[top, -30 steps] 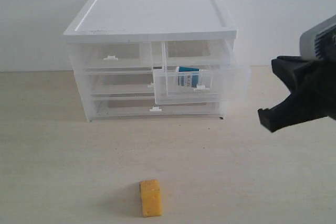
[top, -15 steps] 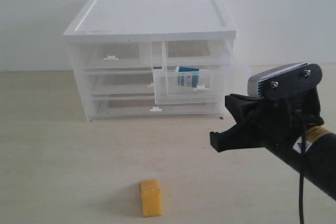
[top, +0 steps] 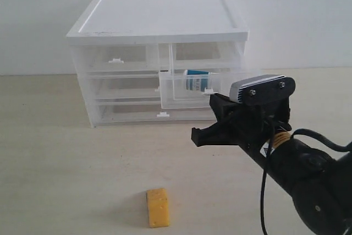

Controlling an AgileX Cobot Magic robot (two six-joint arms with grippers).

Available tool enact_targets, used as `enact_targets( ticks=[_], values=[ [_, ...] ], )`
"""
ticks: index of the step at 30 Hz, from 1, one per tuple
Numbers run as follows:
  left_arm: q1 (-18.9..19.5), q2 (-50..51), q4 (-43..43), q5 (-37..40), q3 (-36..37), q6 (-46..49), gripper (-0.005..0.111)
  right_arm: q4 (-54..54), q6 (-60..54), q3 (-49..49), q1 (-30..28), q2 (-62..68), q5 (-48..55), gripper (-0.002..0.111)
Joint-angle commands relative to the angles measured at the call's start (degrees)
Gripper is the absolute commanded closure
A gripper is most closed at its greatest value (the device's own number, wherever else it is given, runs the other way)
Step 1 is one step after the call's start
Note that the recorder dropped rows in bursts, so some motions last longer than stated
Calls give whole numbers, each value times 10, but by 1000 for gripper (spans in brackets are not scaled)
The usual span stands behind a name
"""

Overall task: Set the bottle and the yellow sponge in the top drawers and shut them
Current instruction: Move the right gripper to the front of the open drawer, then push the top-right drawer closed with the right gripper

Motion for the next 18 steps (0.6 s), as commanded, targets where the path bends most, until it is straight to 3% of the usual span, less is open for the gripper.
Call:
enact_targets(
  ticks=[1, 18],
  values=[
    [-5, -2, -7, -1, 2, -3, 102, 7, -5, -24, 1, 21, 22, 108],
    [-5, -2, -7, -4, 2, -3, 102, 84, -78, -83, 1, 41, 8, 108]
  ],
)
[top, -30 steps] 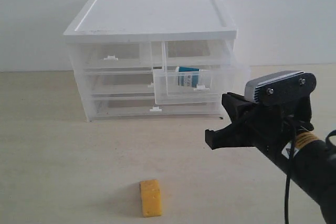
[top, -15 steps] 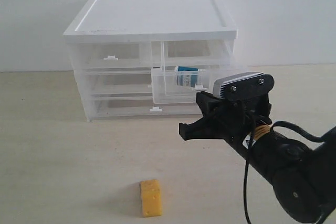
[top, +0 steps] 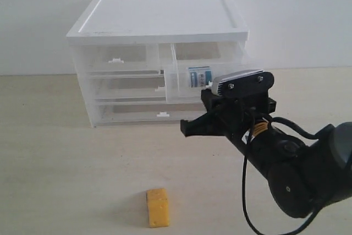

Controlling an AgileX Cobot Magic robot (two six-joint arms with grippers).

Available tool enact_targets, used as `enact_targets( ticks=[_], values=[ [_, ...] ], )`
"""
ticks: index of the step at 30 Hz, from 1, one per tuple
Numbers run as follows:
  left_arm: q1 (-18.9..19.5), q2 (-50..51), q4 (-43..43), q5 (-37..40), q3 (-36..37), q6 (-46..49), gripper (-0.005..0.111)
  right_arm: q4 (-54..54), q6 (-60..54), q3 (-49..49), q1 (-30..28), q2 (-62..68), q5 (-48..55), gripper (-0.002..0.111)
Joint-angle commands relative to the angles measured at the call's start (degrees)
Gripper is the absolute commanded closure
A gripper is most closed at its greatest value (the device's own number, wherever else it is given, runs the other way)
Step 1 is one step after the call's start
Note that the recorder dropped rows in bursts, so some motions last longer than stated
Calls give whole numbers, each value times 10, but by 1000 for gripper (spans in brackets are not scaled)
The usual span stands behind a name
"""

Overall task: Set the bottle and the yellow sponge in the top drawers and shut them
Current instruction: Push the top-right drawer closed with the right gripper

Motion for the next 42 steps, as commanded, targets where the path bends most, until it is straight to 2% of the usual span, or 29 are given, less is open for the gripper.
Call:
enact_targets(
  ticks=[1, 11, 20, 29, 42],
  values=[
    [-5, -2, -7, -4, 2, -3, 102, 49, -43, -18, -7, -2, -18, 108],
    [-5, -2, -7, -2, 2, -3, 102, 51, -70, -76, -7, -2, 49, 108],
    [-5, -2, -7, -2, 2, -3, 102, 77, -117, -129, -12, 23, 62, 108],
    [-5, -2, -7, -3, 2, -3, 102, 76, -114, -171, -40, 44, 80, 108],
    [-5, -2, -7, -2, 2, -3, 102, 65, -113, -195, -46, 55, 117, 108]
  ],
)
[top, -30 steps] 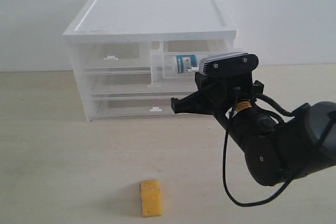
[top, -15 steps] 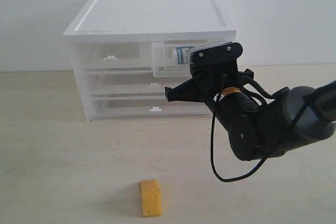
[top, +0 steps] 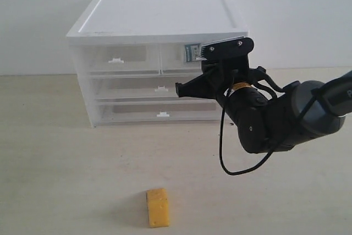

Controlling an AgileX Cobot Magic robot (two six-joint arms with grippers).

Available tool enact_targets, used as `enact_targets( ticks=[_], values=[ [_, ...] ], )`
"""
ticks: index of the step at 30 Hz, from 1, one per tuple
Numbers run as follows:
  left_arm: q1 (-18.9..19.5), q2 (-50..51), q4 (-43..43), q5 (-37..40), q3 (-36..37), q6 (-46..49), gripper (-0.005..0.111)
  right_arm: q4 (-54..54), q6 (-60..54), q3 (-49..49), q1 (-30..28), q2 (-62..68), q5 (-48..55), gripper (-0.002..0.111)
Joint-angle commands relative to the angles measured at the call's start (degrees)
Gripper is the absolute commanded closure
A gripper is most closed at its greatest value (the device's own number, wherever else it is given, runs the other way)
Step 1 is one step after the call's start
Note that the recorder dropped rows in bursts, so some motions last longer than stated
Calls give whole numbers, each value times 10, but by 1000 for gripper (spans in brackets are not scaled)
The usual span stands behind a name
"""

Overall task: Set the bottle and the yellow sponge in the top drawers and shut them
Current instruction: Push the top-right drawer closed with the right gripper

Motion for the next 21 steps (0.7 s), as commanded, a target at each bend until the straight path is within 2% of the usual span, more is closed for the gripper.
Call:
enact_targets(
  ticks=[1, 7, 13, 21],
  values=[
    [-5, -2, -7, -2, 2, -3, 102, -5, -2, -8, -5, -6, 18, 108],
    [-5, -2, -7, -2, 2, -3, 102, -10, -27, -8, -5, -24, 174, 108],
    [-5, -2, -7, -2, 2, -3, 102, -9, -97, -8, -5, -100, 335, 108],
    [-5, -2, -7, -4, 2, -3, 102, -9, -127, -8, -7, -221, 475, 108]
  ],
)
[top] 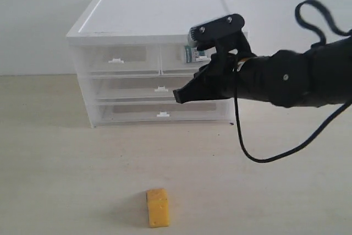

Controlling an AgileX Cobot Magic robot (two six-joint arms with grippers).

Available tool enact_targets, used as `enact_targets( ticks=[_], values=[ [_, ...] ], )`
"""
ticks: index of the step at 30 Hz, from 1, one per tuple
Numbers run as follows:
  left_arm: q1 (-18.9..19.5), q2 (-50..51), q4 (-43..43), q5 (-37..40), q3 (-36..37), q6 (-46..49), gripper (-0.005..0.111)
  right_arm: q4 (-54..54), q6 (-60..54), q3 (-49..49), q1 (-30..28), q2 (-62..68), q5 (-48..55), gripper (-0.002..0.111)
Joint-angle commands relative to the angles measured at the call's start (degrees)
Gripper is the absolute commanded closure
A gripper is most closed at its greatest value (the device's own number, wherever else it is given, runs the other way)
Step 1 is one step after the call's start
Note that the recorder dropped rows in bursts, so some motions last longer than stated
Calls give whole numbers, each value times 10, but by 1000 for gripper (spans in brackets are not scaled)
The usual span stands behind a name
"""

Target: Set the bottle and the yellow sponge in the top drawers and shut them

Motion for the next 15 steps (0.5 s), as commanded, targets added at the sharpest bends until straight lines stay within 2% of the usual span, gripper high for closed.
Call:
enact_targets(
  ticks=[1, 6, 9, 15],
  values=[
    [-5, -2, -7, -4, 2, -3, 102, -3, -38, 1, -7, -64, 96, 108],
    [-5, -2, -7, -4, 2, -3, 102, -10, -77, 1, -55, -108, 254, 108],
    [-5, -2, -7, -4, 2, -3, 102, -38, -76, 1, -111, -126, 343, 108],
    [-5, -2, -7, -3, 2, -3, 102, -114, -24, 1, -221, -163, 426, 108]
  ],
)
